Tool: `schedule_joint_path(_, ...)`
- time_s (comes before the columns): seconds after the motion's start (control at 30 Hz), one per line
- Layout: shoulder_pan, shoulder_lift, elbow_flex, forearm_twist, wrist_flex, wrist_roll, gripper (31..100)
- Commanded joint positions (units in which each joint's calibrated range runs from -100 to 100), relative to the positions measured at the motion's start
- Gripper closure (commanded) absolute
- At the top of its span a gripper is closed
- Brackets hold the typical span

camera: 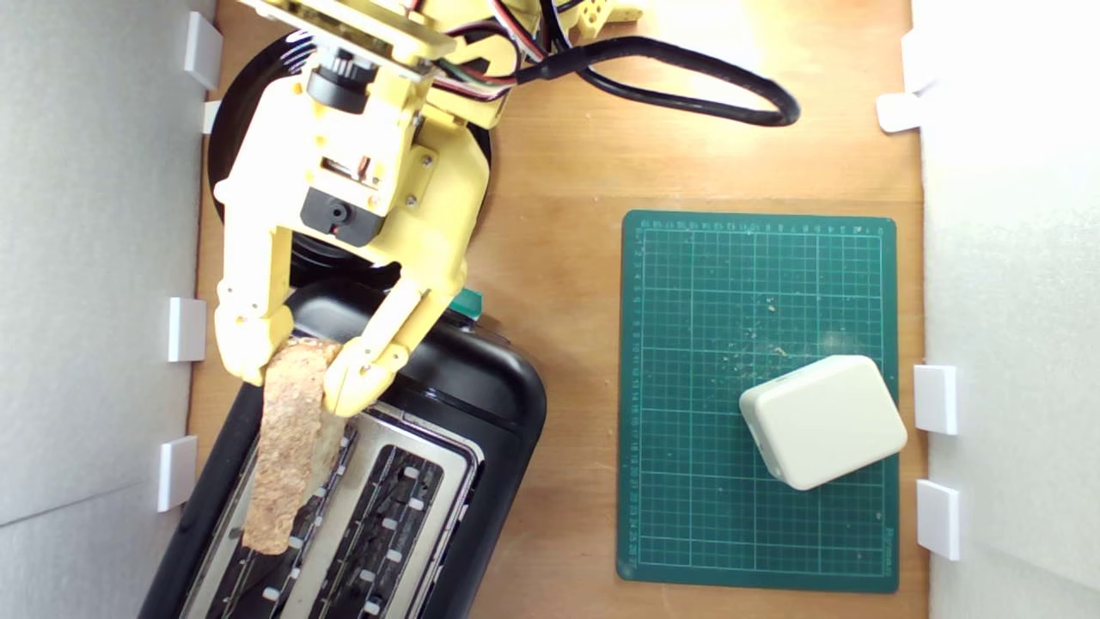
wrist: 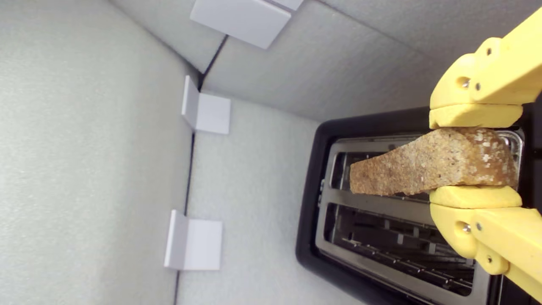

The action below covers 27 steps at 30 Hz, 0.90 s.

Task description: Pick bread and place in toaster

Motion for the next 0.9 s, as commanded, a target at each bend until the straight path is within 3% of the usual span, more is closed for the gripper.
schedule_joint_path(0.0, 0.93, -0.13, -3.28, 0.64, -2.62, -0.2, 76.7)
schedule_joint_path(0.87, 0.93, 8.19, -3.28, 1.55, -6.97, -0.31, 76.5)
